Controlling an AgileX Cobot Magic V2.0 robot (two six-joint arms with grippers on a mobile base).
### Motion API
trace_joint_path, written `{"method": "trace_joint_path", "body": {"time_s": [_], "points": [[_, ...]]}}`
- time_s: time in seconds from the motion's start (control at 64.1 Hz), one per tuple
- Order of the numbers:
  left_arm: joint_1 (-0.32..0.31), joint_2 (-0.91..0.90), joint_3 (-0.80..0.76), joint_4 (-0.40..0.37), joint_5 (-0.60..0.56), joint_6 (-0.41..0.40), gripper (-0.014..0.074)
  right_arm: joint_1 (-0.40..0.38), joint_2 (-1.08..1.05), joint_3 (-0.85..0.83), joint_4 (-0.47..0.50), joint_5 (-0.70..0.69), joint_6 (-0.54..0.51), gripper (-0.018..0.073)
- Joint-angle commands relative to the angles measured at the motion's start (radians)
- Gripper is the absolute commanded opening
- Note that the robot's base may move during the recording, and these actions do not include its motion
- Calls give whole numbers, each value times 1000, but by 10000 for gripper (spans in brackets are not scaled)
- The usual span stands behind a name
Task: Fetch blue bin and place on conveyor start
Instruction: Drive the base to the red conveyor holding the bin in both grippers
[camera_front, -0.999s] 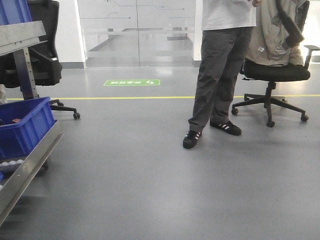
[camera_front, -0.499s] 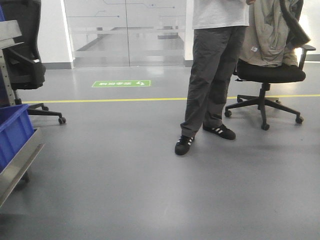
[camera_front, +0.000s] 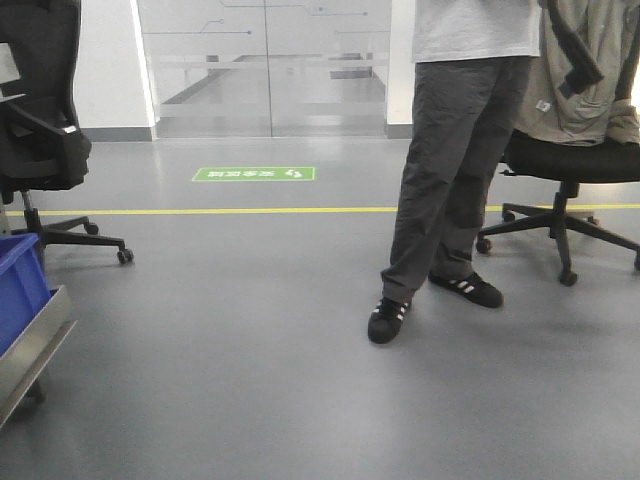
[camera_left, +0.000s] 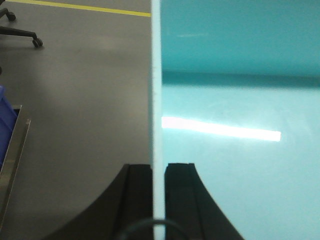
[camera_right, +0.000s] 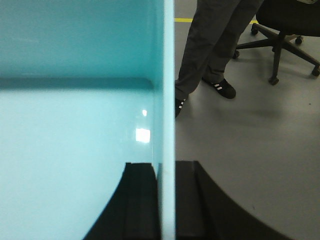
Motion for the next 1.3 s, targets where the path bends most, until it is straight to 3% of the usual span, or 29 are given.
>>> {"method": "trace_joint_path", "body": {"time_s": [0.0, 1.28], "points": [[2, -18, -15, 49, -22, 0, -111, -11, -19, -11, -92, 6, -16, -165], [2, -3, -15, 63, -50, 0, -111, -11, -17, -11, -92, 6, -16, -165]]}}
